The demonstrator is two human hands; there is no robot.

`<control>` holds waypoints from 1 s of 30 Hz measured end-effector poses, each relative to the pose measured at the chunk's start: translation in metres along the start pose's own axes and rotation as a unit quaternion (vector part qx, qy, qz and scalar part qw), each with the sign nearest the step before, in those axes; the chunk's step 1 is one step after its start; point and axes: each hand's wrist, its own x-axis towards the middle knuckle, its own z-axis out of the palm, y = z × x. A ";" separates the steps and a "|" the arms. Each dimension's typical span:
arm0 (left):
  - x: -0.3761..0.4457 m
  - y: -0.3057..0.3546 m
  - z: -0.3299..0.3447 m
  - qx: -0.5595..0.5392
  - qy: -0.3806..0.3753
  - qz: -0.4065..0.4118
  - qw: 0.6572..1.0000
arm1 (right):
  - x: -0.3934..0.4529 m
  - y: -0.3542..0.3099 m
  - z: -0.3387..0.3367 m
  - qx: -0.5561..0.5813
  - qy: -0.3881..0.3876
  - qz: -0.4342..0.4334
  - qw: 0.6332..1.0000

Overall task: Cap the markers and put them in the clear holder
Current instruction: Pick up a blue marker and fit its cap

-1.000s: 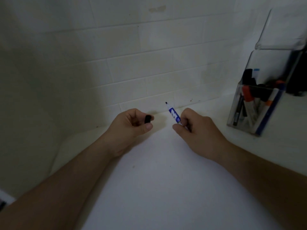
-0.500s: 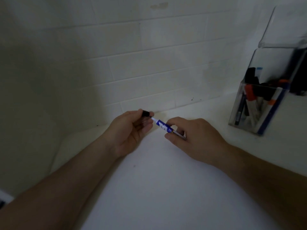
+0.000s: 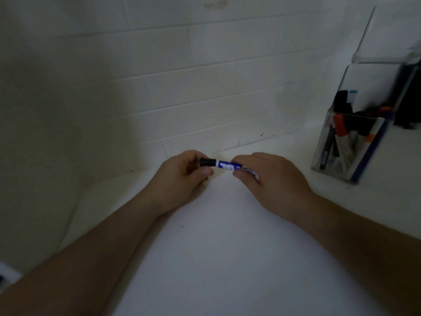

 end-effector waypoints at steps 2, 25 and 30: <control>-0.003 0.001 0.000 0.144 0.005 0.041 0.989 | 0.000 -0.001 -0.001 -0.021 0.020 -0.013 0.999; -0.004 0.005 0.014 0.262 -0.026 0.121 0.957 | 0.001 -0.007 -0.008 -0.101 0.020 -0.041 0.994; -0.010 0.021 0.021 0.158 0.038 0.191 0.968 | 0.002 -0.032 -0.022 -0.125 -0.006 -0.085 0.989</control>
